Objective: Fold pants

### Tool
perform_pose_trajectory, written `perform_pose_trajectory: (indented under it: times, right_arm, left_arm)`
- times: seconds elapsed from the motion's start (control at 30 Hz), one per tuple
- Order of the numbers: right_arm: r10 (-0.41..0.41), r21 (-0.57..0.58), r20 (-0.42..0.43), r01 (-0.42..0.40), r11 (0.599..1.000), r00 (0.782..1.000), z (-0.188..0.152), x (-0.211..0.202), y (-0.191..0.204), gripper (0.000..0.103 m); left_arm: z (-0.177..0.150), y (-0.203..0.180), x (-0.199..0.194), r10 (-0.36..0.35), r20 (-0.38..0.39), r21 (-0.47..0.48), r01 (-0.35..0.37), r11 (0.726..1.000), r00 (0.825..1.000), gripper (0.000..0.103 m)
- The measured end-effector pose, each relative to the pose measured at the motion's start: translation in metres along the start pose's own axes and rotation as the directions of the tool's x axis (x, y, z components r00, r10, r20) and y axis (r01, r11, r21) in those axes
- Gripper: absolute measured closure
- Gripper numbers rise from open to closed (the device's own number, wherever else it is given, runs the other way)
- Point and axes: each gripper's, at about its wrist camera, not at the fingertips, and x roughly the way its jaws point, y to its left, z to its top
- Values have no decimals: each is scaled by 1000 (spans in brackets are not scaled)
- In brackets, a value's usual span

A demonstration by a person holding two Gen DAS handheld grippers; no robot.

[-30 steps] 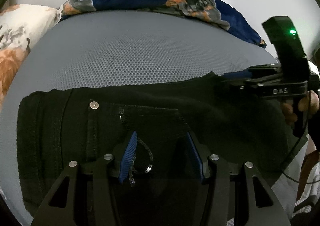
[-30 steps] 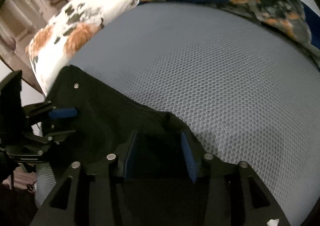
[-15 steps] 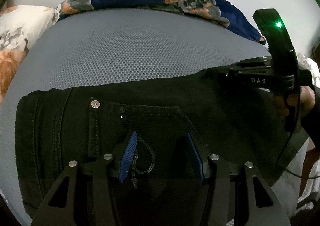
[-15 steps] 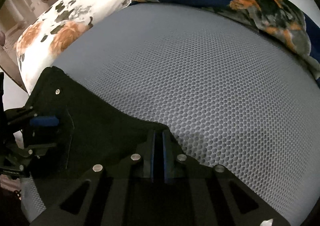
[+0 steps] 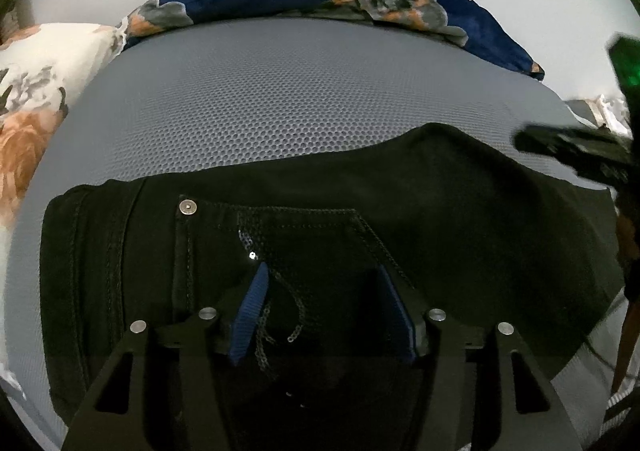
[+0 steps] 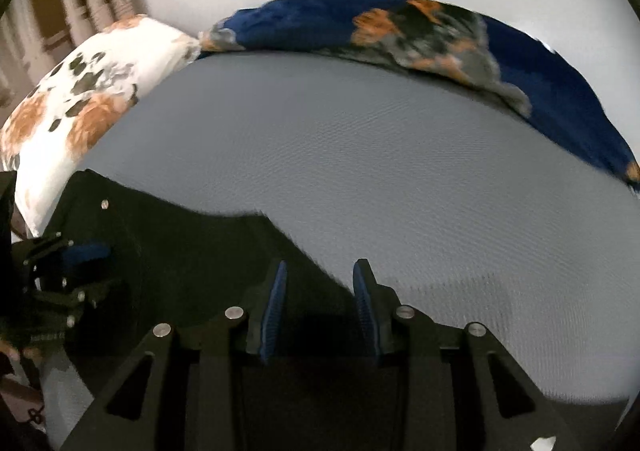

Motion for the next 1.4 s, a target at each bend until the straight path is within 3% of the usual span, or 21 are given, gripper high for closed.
perform_pose_trajectory:
  times: [0.47, 1.03, 1.3, 1.4]
  right_arm:
    - [-161, 207, -72, 173, 963, 984, -105, -31, -71, 70]
    - [-203, 333, -111, 229, 915, 973, -146, -66, -137, 68]
    - [-258, 421, -137, 291, 859, 957, -177, -96, -209, 67]
    - [-292, 448, -152, 329, 831, 944, -192, -110, -239, 67]
  left_arm:
    - [-6, -7, 2, 68, 20, 40, -69, 997, 997, 42]
    - [-9, -14, 3, 62, 44, 96, -66, 993, 997, 31]
    - [-10, -21, 0, 95, 46, 104, -99, 990, 994, 30]
    - [-11, -32, -9, 64, 54, 104, -69, 992, 996, 30]
